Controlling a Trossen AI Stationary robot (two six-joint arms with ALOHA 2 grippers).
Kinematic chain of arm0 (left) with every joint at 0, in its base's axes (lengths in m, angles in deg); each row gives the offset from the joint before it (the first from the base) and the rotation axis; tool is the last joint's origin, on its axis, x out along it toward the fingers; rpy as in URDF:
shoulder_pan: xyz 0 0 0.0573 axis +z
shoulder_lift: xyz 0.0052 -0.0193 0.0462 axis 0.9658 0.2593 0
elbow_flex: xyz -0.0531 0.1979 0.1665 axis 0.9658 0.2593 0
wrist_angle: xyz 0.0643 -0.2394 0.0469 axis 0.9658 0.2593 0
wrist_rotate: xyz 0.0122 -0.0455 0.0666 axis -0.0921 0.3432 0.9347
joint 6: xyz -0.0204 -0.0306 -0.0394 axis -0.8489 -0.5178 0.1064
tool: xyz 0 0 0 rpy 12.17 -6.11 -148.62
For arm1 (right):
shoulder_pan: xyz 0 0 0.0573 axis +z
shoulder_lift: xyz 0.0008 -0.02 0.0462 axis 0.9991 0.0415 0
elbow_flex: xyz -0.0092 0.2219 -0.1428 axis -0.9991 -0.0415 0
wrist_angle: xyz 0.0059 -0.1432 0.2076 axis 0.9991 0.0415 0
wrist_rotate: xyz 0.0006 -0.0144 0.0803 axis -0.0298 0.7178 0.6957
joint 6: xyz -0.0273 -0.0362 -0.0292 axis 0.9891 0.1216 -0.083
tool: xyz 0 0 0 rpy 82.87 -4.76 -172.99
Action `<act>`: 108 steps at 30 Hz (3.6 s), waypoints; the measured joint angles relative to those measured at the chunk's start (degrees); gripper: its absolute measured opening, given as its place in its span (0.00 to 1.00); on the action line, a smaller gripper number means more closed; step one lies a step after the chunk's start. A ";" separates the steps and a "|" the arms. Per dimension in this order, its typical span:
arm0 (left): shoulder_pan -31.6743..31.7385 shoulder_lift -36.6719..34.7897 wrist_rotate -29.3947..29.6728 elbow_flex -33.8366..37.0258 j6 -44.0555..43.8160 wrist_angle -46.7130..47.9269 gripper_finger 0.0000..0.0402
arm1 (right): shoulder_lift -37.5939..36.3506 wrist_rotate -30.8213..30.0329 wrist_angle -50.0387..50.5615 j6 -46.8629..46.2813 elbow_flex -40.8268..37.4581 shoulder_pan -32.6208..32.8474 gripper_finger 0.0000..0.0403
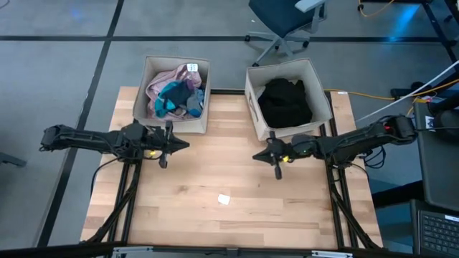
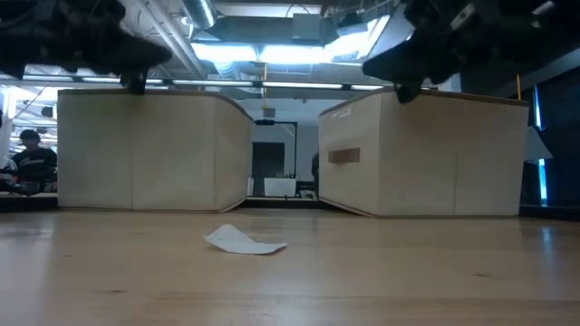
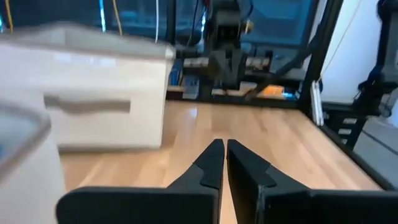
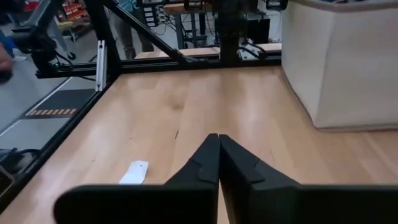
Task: Sort clothes
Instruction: Return to Home Position
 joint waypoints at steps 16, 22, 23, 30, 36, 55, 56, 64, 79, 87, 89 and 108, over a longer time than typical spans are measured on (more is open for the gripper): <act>-0.02 -12.96 1.01 8.97 -2.55 -1.08 0.00 | -16.25 -2.12 0.28 -3.66 -12.06 0.00 0.02; -0.02 -16.65 1.65 9.54 -2.83 2.19 0.01 | -24.77 -2.24 3.52 -2.89 -15.21 0.00 0.01; -0.02 -17.15 1.89 9.54 -2.83 3.14 0.01 | -26.56 -2.26 3.67 -2.74 -15.99 0.00 0.01; 0.00 -19.80 3.11 9.54 -3.02 6.17 0.01 | -39.60 -5.28 5.27 -2.75 -21.51 0.00 0.01; 0.00 -22.65 3.19 9.54 -4.28 10.98 0.01 | -50.23 -5.01 8.67 -3.36 -24.38 0.00 0.01; -0.07 -26.05 4.09 9.54 0.19 12.64 0.01 | -66.43 -7.24 25.81 -2.09 -26.31 0.00 0.01; -0.07 -26.05 4.18 9.54 0.18 12.65 0.01 | -66.39 -6.99 26.03 -1.88 -26.31 0.00 0.01; -0.09 -26.03 4.18 9.56 -1.04 12.65 0.01 | -66.32 -6.73 28.71 -1.90 -26.39 0.00 0.01; -0.09 -26.02 4.18 9.57 -1.45 12.65 0.01 | -66.35 -6.71 29.09 2.77 -26.47 0.00 0.01; -0.09 -26.02 4.18 9.57 -1.45 12.65 0.01 | -66.35 -6.71 29.17 2.70 -26.47 0.00 0.01; -0.09 -26.02 4.18 9.57 -1.45 12.65 0.01 | -66.35 -6.71 29.19 2.70 -26.47 0.00 0.01; -0.09 -26.02 4.18 9.57 -1.45 12.67 0.01 | -66.35 -6.75 29.37 2.66 -26.49 0.00 0.01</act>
